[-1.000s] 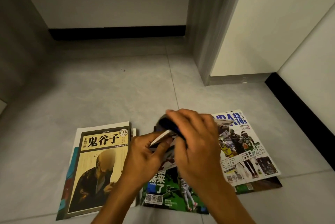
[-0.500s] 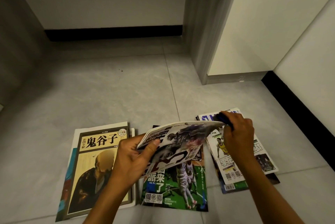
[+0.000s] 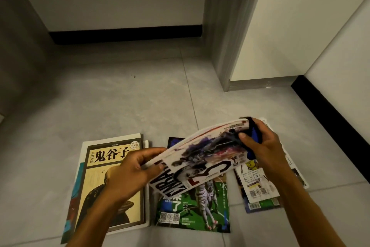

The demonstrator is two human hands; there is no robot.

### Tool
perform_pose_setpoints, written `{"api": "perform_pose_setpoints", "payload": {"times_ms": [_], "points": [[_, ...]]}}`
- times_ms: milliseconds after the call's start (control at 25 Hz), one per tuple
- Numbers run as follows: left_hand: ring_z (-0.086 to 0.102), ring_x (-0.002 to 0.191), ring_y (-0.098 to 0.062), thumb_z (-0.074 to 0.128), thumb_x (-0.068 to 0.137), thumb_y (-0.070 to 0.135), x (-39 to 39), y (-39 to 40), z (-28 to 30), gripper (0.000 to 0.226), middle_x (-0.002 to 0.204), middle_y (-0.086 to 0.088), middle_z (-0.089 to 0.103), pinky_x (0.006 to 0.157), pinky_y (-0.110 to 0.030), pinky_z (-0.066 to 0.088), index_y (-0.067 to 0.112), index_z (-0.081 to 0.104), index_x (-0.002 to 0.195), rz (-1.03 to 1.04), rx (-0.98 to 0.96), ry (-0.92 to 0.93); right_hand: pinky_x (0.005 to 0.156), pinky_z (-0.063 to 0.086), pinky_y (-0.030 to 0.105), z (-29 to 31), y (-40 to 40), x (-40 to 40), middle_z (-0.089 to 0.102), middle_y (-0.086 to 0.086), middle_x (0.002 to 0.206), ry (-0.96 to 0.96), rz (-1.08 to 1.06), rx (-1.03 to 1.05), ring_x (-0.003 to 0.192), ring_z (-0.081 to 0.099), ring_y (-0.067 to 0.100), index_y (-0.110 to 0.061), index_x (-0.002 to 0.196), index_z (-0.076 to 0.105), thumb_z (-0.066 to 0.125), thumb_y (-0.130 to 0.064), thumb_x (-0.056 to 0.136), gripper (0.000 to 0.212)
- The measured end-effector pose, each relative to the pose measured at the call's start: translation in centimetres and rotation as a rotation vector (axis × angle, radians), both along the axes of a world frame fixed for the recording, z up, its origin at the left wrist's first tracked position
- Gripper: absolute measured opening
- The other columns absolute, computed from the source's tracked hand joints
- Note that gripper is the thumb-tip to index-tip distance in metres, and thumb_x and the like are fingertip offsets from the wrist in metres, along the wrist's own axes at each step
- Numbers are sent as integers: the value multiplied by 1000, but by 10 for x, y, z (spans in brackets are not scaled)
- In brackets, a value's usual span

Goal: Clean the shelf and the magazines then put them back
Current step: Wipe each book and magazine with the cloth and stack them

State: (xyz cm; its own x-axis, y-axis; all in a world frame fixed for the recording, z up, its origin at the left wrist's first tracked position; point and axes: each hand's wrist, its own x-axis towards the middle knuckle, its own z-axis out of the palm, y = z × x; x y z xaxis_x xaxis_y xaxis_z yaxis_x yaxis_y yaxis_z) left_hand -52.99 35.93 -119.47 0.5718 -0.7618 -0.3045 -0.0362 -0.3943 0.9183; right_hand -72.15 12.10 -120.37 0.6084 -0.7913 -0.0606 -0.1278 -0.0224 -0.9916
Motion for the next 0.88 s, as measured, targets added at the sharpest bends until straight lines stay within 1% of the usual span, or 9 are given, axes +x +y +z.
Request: {"api": "perform_pose_setpoints", "payload": {"times_ms": [80, 160, 280, 360, 440, 560, 720, 800, 880], "points": [[69, 87, -4, 71, 84, 17, 2, -7, 6, 27, 92, 11, 73, 71, -26, 59, 33, 67, 105, -136, 91, -157, 70, 59, 28, 31, 6, 6, 65, -8, 111, 38, 149, -178, 100, 66, 15, -36, 118, 59, 59, -8, 93, 38], [67, 78, 3, 74, 80, 33, -8, -22, 18, 19, 85, 15, 71, 65, -21, 57, 40, 65, 95, -271, 130, -333, 80, 58, 32, 57, 19, 16, 62, -14, 116, 73, 260, -396, 107, 61, 13, -34, 125, 56, 59, -18, 94, 35], [67, 66, -1, 72, 79, 38, -30, -45, 40, 6, 77, 12, 72, 60, -22, 54, 36, 68, 83, -113, -109, -347, 92, 48, 32, 77, 52, 39, 56, -15, 121, 64, 357, -736, 113, 52, 9, -33, 133, 49, 50, -24, 92, 41], [66, 59, -10, 69, 85, 31, -36, -49, 40, 15, 68, 5, 71, 55, -32, 53, 25, 69, 71, 6, -263, -365, 94, 40, 28, 76, 68, 51, 55, -11, 123, 84, 372, -876, 112, 46, 10, -29, 135, 50, 46, -15, 91, 46], [66, 60, -10, 68, 87, 23, -36, -44, 35, 18, 67, 7, 71, 54, -30, 52, 27, 71, 69, 45, -311, -342, 91, 35, 29, 63, 66, 51, 55, -9, 124, 152, 339, -968, 111, 43, 11, -27, 136, 49, 40, -16, 88, 50], [64, 60, 2, 69, 83, 16, -36, -37, 33, 31, 63, 18, 68, 53, -9, 45, 37, 68, 60, 47, -333, -283, 89, 34, 32, 33, 39, 31, 57, -5, 123, 228, 185, -969, 110, 40, 10, -24, 136, 49, 34, -22, 88, 50], [66, 59, -3, 70, 77, 26, -35, -33, 35, 18, 62, 10, 70, 52, -16, 50, 30, 70, 60, 118, -321, -243, 87, 34, 30, 2, 4, 11, 59, 7, 122, 340, -81, -972, 107, 44, 19, -16, 135, 50, 37, -17, 89, 48], [68, 62, -10, 70, 75, 30, -33, -35, 32, 12, 67, 3, 72, 52, -22, 53, 24, 70, 65, 271, -302, -160, 86, 41, 29, -15, -2, 5, 56, 7, 123, 316, -302, -762, 106, 45, 18, -17, 136, 48, 41, -12, 90, 47], [71, 70, -15, 71, 78, 31, -29, -39, 18, 14, 75, -2, 73, 56, -27, 53, 17, 66, 77, 586, -270, 70, 89, 50, 45, -28, 7, 3, 53, -1, 128, 220, -398, -402, 111, 51, 19, -31, 137, 46, 46, -11, 95, 46]]}}
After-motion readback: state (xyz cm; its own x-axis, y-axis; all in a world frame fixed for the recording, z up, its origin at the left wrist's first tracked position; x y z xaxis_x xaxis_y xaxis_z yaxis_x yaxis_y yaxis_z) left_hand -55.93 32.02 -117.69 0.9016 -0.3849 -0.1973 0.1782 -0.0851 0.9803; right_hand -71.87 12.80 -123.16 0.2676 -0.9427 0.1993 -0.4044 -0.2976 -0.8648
